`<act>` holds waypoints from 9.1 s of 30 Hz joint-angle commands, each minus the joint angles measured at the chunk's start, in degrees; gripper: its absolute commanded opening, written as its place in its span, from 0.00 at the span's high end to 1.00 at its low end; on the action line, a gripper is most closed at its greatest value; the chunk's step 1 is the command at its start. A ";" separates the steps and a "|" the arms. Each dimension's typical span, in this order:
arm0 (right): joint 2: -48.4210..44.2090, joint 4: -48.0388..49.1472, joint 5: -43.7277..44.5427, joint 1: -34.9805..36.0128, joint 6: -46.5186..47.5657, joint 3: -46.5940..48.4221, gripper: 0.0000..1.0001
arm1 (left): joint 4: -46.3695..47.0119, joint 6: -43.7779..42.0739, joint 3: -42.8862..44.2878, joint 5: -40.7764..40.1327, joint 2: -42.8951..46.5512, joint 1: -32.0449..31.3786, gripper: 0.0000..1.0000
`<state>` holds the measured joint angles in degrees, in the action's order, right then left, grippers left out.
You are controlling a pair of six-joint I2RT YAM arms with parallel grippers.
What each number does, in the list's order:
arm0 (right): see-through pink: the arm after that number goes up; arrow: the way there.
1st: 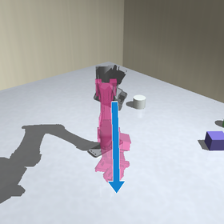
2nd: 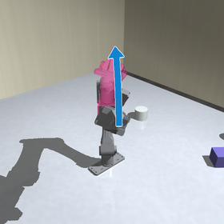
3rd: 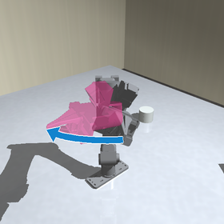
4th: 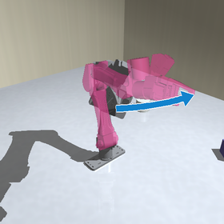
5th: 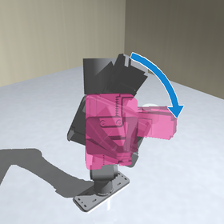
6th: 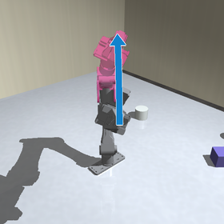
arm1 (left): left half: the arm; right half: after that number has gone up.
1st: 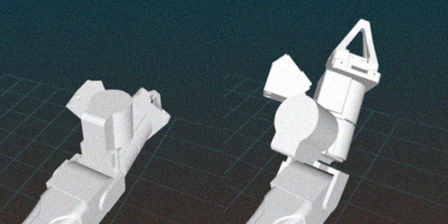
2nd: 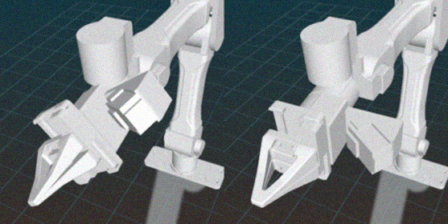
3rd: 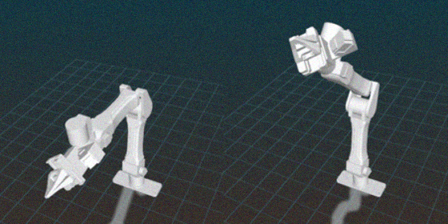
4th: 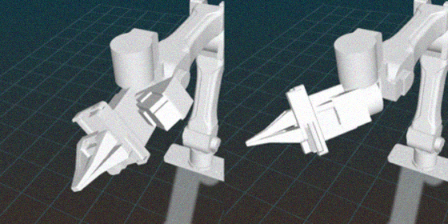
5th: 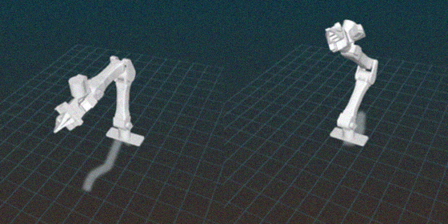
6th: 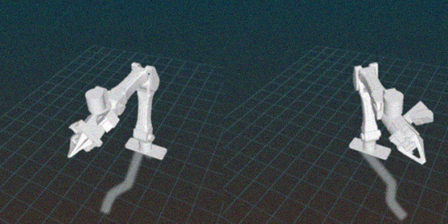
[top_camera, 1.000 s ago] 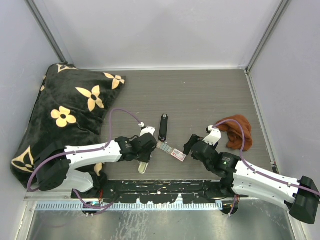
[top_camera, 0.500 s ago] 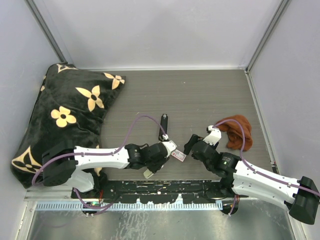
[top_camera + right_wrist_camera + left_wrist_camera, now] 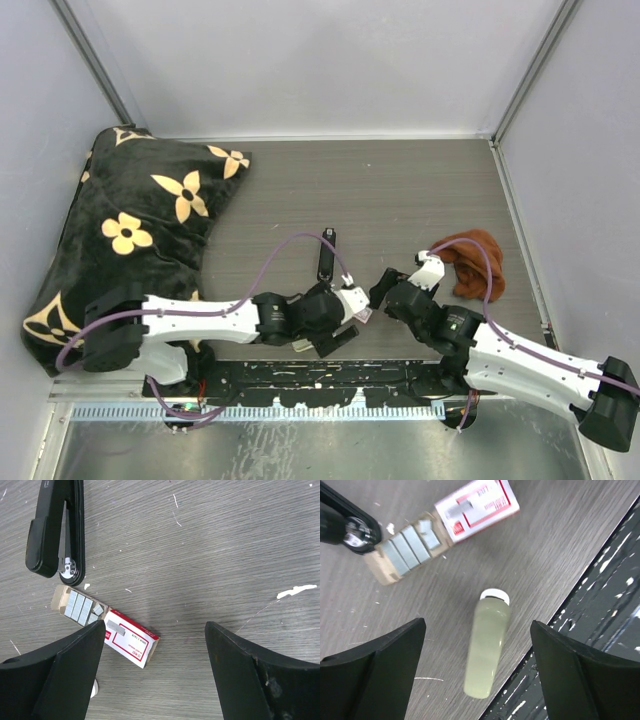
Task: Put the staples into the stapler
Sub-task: Move the stapler to the center of the board, then adjust the stapler at the center of the board, then open the stapler at the center of the board.
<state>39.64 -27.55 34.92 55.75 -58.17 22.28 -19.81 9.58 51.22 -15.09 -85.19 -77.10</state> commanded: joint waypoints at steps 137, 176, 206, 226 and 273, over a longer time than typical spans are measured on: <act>2.94 23.34 -36.94 -27.71 20.03 -3.83 0.13 | 16.91 -6.50 12.21 30.02 -10.99 28.17 0.00; 6.47 25.22 -54.63 -41.51 18.80 -4.89 0.14 | 12.77 -28.07 17.22 31.11 -20.57 26.86 0.47; 13.55 31.63 -64.13 -41.52 9.93 0.46 0.31 | 23.03 -25.55 9.11 32.19 -3.00 26.91 1.00; 18.77 41.72 -72.86 -41.46 3.86 2.63 0.53 | 23.68 -22.47 7.98 37.95 3.98 26.91 1.00; 26.63 59.35 -66.32 -35.43 -1.86 1.59 0.99 | 25.50 -13.17 11.36 35.12 0.18 26.90 0.14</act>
<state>66.06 21.26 -34.09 20.16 -57.56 22.37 0.49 -7.99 59.02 22.28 -85.14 -50.00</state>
